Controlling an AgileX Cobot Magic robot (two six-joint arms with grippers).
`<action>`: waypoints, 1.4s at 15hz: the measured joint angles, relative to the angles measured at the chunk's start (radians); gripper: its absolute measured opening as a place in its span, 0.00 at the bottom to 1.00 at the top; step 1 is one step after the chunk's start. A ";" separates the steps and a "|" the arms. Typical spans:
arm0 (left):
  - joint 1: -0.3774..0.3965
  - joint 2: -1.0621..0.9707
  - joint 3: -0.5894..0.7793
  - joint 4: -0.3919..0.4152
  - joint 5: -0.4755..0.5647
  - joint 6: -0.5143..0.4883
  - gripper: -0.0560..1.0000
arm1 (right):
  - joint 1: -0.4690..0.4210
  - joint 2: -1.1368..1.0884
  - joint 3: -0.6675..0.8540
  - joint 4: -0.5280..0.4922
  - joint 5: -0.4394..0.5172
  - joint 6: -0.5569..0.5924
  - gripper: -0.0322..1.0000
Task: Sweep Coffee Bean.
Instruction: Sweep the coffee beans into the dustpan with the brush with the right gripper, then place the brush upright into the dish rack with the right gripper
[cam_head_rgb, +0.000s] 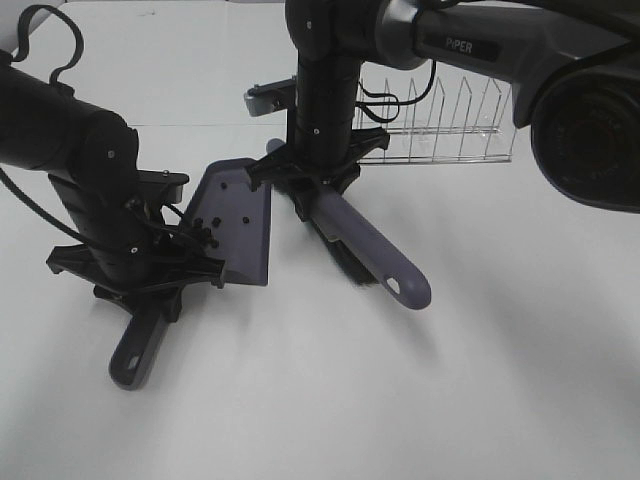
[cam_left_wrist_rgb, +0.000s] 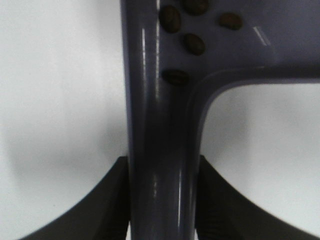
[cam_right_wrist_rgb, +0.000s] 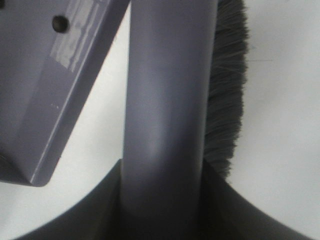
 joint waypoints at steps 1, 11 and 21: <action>0.000 0.000 0.000 0.000 0.000 0.000 0.38 | 0.000 0.000 -0.035 0.009 0.003 -0.003 0.33; 0.000 0.000 0.000 0.000 -0.001 0.002 0.38 | -0.052 -0.249 -0.074 -0.229 0.006 0.001 0.33; 0.000 0.000 0.000 0.000 -0.001 0.002 0.38 | -0.386 -0.418 0.307 -0.109 0.010 0.036 0.33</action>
